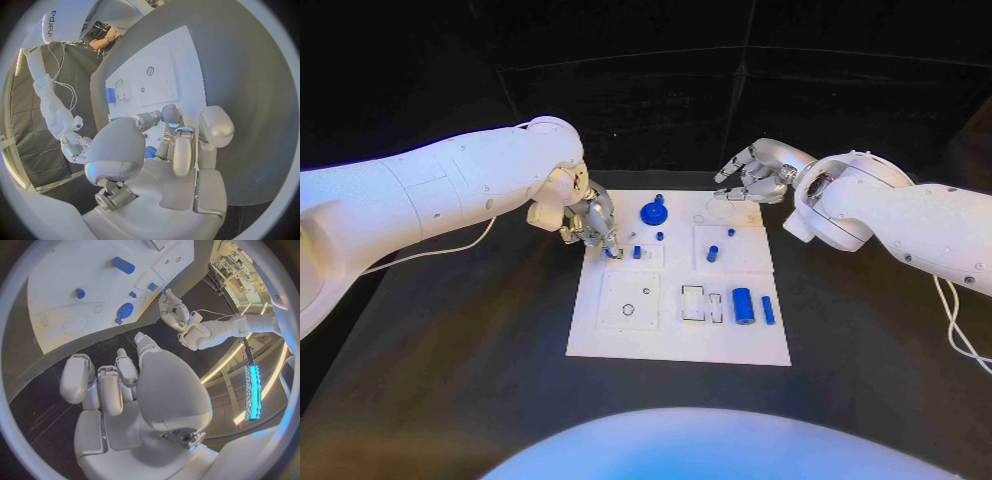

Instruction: Assemble the parts on the task board

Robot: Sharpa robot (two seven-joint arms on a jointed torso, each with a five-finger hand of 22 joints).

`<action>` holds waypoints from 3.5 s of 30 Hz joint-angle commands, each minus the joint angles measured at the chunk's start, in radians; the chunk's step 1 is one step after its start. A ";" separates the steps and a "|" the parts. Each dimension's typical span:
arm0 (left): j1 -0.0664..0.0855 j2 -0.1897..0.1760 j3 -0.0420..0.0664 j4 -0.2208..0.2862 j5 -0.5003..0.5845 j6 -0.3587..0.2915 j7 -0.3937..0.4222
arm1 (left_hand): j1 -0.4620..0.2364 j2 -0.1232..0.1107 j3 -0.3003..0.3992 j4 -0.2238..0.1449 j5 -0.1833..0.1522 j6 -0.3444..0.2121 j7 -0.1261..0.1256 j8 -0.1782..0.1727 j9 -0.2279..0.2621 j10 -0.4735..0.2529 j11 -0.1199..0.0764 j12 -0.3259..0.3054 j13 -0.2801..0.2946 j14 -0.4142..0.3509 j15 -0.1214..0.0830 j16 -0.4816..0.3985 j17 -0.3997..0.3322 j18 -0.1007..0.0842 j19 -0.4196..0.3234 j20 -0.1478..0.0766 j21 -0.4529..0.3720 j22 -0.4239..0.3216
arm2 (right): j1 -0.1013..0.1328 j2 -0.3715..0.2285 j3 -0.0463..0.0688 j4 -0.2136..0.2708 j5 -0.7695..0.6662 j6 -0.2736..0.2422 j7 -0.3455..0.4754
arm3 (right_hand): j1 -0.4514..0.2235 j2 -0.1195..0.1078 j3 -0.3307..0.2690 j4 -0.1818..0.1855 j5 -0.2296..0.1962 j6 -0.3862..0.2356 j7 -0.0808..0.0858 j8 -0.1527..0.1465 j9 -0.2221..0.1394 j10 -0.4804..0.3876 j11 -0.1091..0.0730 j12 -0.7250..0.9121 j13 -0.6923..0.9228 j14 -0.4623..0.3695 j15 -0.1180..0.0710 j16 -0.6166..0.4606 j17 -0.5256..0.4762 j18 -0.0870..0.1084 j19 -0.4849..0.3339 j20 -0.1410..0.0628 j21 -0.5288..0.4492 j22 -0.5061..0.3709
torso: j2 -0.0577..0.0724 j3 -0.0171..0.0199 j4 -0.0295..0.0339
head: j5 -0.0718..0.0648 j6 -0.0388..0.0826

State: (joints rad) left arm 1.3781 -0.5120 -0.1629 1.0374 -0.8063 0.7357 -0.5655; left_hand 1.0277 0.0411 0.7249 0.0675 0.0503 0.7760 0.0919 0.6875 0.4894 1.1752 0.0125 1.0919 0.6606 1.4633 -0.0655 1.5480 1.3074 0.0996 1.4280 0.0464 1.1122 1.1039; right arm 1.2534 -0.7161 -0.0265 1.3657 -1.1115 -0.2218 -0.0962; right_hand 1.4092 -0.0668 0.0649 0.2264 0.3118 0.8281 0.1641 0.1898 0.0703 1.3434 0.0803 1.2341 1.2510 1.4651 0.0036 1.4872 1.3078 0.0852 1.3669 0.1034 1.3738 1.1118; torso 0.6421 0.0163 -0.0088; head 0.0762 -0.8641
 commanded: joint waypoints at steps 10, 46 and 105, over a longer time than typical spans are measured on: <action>0.003 0.062 0.001 -0.049 -0.097 0.051 -0.035 | -0.004 0.014 0.071 -0.045 -0.004 -0.041 -0.006 0.051 0.044 0.008 -0.006 0.047 0.052 0.089 0.003 -0.003 0.188 0.010 -0.003 -0.005 -0.006 -0.001 | 0.002 0.006 0.000 0.000 -0.002 0.006 0.007 | -0.003 0.003 -0.004 0.001 0.007 0.007 0.000 0.005 -0.001 0.001 -0.007 0.002 0.000 0.070 -0.008 -0.006 0.101 0.002 -0.005 -0.002 -0.005 -0.001 | 0.000 0.0009 -0.0015 | 0.001 -0.004; -0.016 0.117 0.001 -0.085 -0.120 -0.018 -0.071 | 0.001 0.011 0.075 -0.048 -0.004 -0.048 -0.010 0.070 0.061 0.016 -0.010 0.059 0.065 0.090 0.000 -0.001 0.193 0.008 0.004 -0.007 0.005 0.010 | 0.002 0.012 0.000 -0.002 -0.002 0.007 0.007 | -0.004 0.004 -0.005 0.001 0.007 0.007 0.000 0.005 -0.002 0.001 -0.007 0.002 -0.001 0.070 -0.008 -0.006 0.102 0.003 -0.005 -0.002 -0.006 -0.002 | -0.001 0.0002 0.0005 | 0.002 -0.009; -0.038 0.129 0.001 -0.092 -0.119 -0.020 -0.093 | 0.006 0.008 0.081 -0.057 -0.004 -0.052 -0.013 0.082 0.072 0.013 -0.013 0.058 0.061 0.090 -0.003 -0.002 0.192 0.008 0.007 -0.009 0.004 0.009 | 0.002 0.016 0.000 -0.005 -0.002 0.009 0.011 | -0.004 0.004 -0.005 0.001 0.007 0.007 0.000 0.005 -0.002 0.001 -0.007 0.002 -0.001 0.070 -0.008 -0.006 0.102 0.003 -0.005 -0.002 -0.006 -0.002 | -0.001 0.0002 0.0008 | 0.000 -0.009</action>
State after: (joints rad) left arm 1.3483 -0.3874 -0.1592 0.9451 -0.9250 0.7160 -0.6455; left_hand 1.0215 0.0475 0.7454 0.0686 0.0423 0.7254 0.0839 0.7652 0.5616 1.1865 0.0019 1.1469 0.7222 1.4633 -0.0657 1.5481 1.3074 0.0996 1.4314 0.0430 1.1155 1.1130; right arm 1.2532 -0.7007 -0.0266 1.3594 -1.1116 -0.2176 -0.0936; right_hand 1.4092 -0.0668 0.0650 0.2264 0.3165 0.8281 0.1641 0.1898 0.0702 1.3434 0.0803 1.2341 1.2510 1.4650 0.0036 1.4872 1.3081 0.0852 1.3669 0.1034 1.3738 1.1109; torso 0.6416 0.0163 -0.0078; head 0.0775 -0.8728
